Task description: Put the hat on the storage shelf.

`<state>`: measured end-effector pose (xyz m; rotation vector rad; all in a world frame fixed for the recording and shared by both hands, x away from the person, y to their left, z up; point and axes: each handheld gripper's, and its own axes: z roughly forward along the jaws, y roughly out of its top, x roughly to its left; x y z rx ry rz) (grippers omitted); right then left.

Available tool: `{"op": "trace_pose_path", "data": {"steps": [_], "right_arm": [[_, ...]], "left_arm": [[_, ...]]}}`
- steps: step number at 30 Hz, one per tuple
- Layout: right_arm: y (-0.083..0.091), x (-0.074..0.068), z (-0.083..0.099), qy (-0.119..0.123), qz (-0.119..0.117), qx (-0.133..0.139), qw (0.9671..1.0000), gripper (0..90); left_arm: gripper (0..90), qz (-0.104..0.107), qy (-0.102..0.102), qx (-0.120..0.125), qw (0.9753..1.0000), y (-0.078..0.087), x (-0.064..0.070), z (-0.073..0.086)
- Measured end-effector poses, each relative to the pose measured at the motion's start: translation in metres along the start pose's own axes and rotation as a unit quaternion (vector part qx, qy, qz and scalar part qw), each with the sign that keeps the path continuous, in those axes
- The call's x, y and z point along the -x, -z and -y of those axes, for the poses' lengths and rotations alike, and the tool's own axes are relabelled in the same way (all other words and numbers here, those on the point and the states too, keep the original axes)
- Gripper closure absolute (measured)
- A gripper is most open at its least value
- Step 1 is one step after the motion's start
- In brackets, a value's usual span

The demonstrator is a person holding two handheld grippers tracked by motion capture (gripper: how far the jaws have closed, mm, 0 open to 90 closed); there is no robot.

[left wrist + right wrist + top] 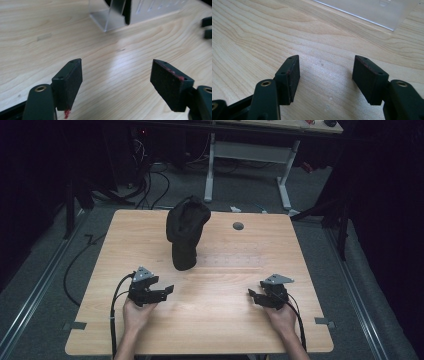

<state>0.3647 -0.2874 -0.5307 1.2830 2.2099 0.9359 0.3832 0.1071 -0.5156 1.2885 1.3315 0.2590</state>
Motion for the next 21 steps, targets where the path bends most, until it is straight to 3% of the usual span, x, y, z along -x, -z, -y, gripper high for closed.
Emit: {"op": "trace_pose_path", "data": {"steps": [7, 11, 14, 21], "right_arm": [[0.0, 0.0, 0.0, 0.0, 0.0, 0.0, 1.0, 39.1], [0.0, 0.0, 0.0, 0.0, 0.0, 0.0, 1.0, 39.1], [0.0, 0.0, 0.0, 0.0, 0.0, 0.0, 1.0, 39.1], [0.0, 0.0, 0.0, -0.002, 0.0, 0.0, 1.0, 39.1]], "left_arm": [[25.7, -0.055, -0.04, -0.004, 0.9977, -0.008, -0.01, 0.014], [25.5, -0.084, -0.073, -0.007, 0.9938, -0.012, -0.013, 0.025], [25.0, -0.087, -0.066, 0.005, 0.9941, -0.01, -0.014, 0.027], [23.1, -0.089, -0.063, 0.005, 0.994, -0.009, -0.014, 0.027]]}}
